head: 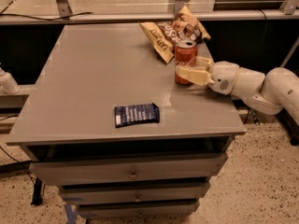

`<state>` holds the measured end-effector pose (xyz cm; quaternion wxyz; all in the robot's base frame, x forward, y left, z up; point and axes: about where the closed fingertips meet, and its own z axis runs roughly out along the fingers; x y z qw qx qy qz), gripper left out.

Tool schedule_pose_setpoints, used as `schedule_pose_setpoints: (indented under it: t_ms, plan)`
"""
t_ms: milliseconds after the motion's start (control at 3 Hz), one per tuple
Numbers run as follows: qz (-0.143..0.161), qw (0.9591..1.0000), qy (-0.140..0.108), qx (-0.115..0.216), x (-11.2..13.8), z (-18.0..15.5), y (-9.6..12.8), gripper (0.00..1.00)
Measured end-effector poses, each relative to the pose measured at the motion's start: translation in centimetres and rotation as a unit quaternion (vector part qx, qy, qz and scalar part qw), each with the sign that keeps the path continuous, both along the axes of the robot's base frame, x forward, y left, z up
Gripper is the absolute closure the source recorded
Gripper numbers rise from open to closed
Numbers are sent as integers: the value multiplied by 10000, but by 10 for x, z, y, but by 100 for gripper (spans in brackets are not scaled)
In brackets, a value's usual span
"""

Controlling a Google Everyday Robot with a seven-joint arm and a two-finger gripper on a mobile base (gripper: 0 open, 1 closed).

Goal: Place coke can upright

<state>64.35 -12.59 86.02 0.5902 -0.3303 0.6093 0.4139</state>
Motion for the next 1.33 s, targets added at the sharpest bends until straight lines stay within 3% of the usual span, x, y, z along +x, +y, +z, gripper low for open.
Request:
schedule_pose_setpoints:
  t_ms: [1000, 1333]
  plan:
    - [62, 9999, 103, -26, -7, -8, -12, 12]
    - [97, 9999, 120, -69, -12, -8, -17, 0]
